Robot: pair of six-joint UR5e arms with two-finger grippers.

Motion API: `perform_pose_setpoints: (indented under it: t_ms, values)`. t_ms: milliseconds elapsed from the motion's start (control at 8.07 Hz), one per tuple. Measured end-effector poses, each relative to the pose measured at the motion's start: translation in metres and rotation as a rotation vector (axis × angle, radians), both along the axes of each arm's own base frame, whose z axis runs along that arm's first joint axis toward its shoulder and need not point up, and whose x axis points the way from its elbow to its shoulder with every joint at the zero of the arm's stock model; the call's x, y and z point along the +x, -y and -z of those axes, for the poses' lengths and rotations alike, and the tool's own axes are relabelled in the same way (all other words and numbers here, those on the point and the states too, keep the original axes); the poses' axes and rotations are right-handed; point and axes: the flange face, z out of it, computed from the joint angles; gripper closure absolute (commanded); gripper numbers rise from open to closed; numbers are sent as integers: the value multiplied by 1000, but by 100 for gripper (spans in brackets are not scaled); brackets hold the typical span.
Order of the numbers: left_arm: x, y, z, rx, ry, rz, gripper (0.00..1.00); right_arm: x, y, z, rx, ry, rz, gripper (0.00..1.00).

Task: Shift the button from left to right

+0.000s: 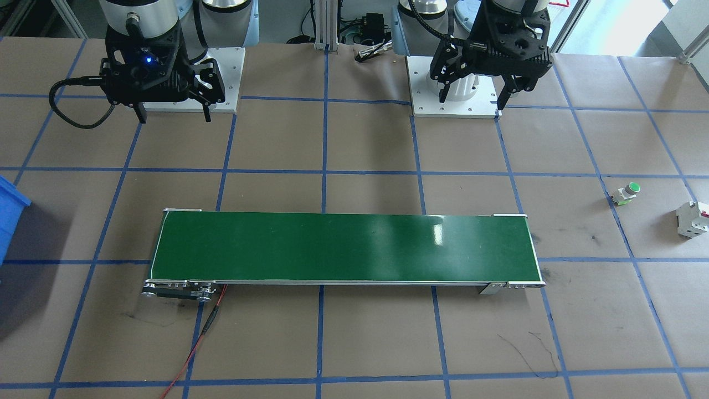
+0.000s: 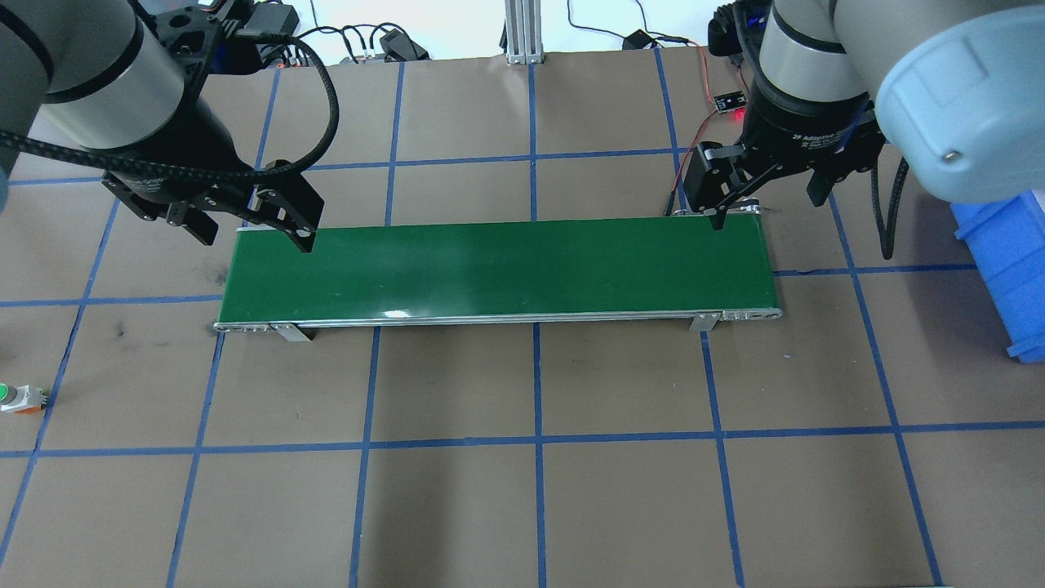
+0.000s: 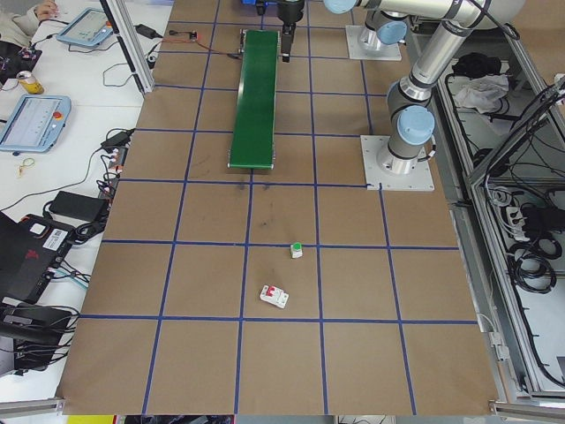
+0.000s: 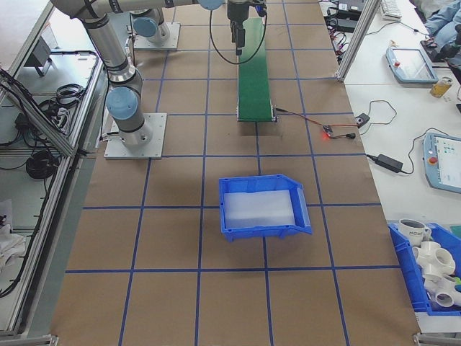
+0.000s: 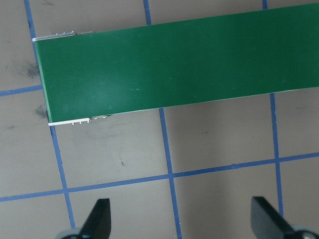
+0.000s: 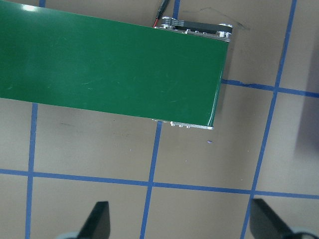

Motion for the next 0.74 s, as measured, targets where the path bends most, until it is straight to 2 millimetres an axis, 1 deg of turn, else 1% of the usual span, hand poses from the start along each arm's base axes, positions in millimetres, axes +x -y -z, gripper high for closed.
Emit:
perform_pose_setpoints:
  t_ms: [248, 372, 496, 620, 744]
  values:
    - [4, 0, -1, -1, 3, -3, 0, 0, 0, 0, 3, 0, -14, 0]
    - [14, 2, -2, -4, 7, -4, 0, 0, 0, 0, 4, 0, -23, 0]
    - [39, 9, -1, -2, 12, -6, 0, -1, 0, 0, 5, -1, -28, 0]
    - [82, 18, 1, 4, 12, -24, 0, -1, 0, 0, 5, -1, -31, 0]
    - [138, 23, 5, 12, 8, -43, 0, -1, 0, 0, 6, -1, -32, 0]
